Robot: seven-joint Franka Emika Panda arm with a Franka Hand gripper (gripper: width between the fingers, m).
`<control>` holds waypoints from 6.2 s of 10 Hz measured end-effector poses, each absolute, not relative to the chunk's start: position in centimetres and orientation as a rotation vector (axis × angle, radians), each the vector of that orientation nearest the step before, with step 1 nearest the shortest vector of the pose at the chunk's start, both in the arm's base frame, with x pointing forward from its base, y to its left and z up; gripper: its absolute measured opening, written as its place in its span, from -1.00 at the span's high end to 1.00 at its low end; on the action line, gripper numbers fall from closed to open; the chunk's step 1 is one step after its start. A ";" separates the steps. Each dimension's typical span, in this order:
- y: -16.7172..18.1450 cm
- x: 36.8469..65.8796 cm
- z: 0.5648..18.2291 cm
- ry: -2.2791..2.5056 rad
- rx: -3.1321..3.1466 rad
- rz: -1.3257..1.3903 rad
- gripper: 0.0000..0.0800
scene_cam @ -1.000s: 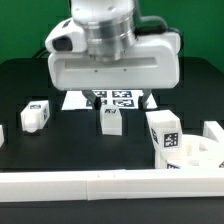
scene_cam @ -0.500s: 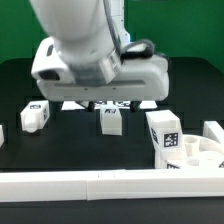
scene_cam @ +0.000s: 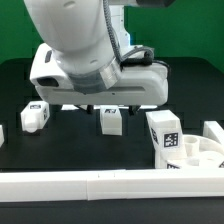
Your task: Assemble stool
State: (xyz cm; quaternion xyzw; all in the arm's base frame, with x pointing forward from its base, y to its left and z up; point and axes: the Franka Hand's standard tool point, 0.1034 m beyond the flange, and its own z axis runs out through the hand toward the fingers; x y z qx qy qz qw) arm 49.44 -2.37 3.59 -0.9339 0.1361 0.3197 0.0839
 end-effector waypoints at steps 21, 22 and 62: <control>-4.3 47.3 0.5 1.029 -2.408 1.200 -0.62; -4.3 47.3 0.5 1.029 -2.407 1.200 -0.35; 12.6 64.4 12.7 0.019 -3.145 -0.762 0.19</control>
Offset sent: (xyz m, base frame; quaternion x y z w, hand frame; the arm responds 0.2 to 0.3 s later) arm 0.0000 0.0000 0.0000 0.0000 0.0000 0.0000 1.0000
